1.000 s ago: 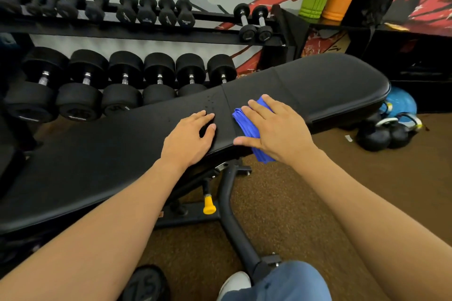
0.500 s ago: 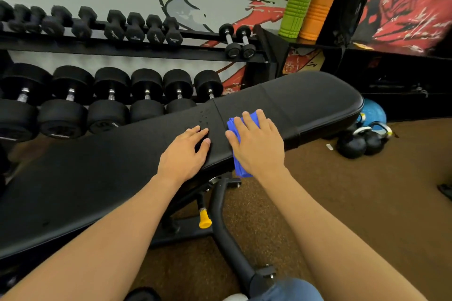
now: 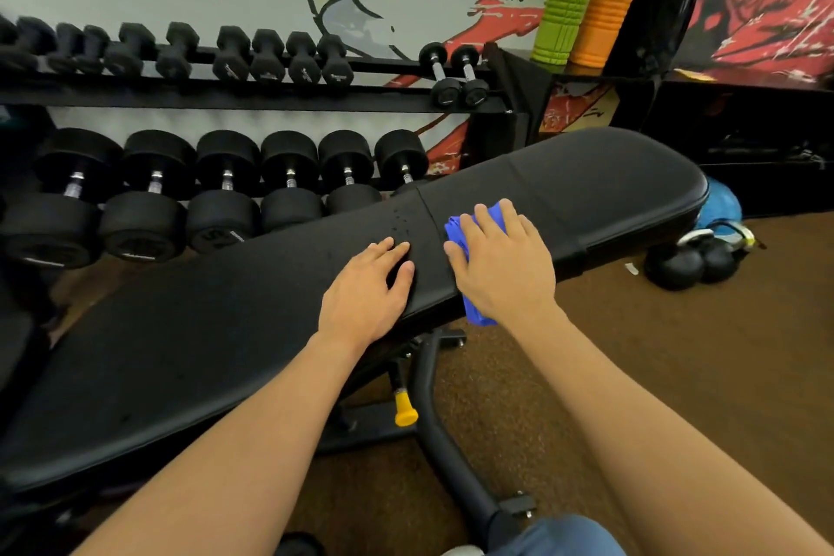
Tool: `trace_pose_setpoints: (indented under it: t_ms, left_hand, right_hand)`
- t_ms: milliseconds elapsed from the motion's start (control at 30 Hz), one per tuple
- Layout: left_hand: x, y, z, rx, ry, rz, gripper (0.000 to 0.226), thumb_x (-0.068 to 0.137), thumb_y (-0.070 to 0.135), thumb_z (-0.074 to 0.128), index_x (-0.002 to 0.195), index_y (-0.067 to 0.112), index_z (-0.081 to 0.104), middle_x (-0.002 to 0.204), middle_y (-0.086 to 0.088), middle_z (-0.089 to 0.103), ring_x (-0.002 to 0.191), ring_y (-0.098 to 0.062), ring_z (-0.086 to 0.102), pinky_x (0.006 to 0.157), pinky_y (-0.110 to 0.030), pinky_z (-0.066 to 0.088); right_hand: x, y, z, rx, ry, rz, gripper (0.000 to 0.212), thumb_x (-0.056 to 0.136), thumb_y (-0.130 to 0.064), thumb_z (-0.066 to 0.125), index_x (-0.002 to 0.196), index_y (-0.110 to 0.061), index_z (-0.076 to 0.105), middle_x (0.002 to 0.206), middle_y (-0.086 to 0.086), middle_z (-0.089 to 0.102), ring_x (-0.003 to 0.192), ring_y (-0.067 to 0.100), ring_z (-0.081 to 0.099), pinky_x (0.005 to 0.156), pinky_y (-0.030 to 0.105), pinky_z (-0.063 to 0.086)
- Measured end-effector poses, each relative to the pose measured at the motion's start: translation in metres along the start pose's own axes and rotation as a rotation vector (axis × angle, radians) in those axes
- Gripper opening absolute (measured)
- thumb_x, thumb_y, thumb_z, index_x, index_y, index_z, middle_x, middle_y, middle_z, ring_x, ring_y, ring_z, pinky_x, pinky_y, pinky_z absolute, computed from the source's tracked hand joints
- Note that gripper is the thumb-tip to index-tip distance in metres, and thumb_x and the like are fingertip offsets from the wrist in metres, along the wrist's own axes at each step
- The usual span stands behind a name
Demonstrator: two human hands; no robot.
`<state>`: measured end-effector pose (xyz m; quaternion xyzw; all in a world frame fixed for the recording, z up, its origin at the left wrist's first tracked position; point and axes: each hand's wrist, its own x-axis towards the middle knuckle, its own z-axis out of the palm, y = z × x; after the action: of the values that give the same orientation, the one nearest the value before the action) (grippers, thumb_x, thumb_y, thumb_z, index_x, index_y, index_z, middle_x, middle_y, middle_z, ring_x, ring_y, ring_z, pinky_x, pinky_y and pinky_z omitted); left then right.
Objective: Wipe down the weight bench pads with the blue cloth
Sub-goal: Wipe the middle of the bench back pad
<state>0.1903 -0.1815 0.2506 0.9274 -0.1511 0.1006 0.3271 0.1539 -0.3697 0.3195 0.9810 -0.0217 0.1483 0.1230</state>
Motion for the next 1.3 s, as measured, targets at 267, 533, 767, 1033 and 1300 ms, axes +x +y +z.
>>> trace_pose_setpoints:
  t_ms: [267,533,767,1033,1300]
  left_hand:
    - [0.005,-0.001,0.000,0.000,-0.021,0.004,0.049,0.105,0.054,0.035,0.151,0.039,0.044,0.161,0.014,0.036,0.151,-0.010,0.025,0.116,-0.038,0.033]
    - [0.002,-0.030,-0.037,-0.075,0.046,-0.003,0.046,0.102,0.047,0.049,0.143,0.030,0.056,0.151,0.006,0.052,0.141,-0.014,0.043,0.115,-0.034,0.034]
    - [-0.042,-0.095,-0.061,-0.030,0.101,-0.136,0.044,0.102,0.044,0.050,0.143,0.029,0.056,0.149,0.006,0.053,0.139,-0.017,0.045,0.109,-0.035,0.037]
    - [-0.037,-0.104,-0.057,-0.002,0.036,-0.136,0.047,0.103,0.049,0.045,0.146,0.034,0.052,0.154,0.009,0.047,0.143,-0.015,0.039,0.114,-0.036,0.035]
    - [-0.040,-0.112,-0.048,-0.025,-0.033,-0.118,0.048,0.105,0.050,0.040,0.150,0.036,0.048,0.159,0.008,0.041,0.148,-0.016,0.032,0.119,-0.036,0.029]
  right_hand:
    - [0.022,0.020,-0.007,0.006,-0.064,-0.051,0.055,0.105,-0.044,0.024,0.148,-0.018,0.045,0.154,0.003,0.045,0.147,0.033,0.029,0.115,0.047,0.031]
    - [0.035,-0.046,-0.004,0.019,-0.147,-0.185,0.058,0.103,-0.049,0.028,0.148,-0.015,0.043,0.152,0.008,0.044,0.143,0.036,0.029,0.111,0.048,0.033]
    - [-0.008,-0.050,-0.009,-0.030,-0.153,-0.223,0.052,0.106,-0.048,0.022,0.156,-0.033,0.030,0.164,-0.007,0.028,0.152,0.027,0.017,0.112,0.052,0.022]
    - [0.019,-0.097,0.004,0.018,-0.163,-0.219,0.052,0.105,-0.045,0.027,0.150,-0.023,0.037,0.159,-0.001,0.034,0.148,0.033,0.019,0.104,0.046,0.035]
    - [-0.016,-0.063,0.002,-0.016,-0.049,-0.228,0.049,0.103,-0.044,0.033,0.142,-0.023,0.053,0.149,0.000,0.052,0.141,0.031,0.038,0.103,0.047,0.042]
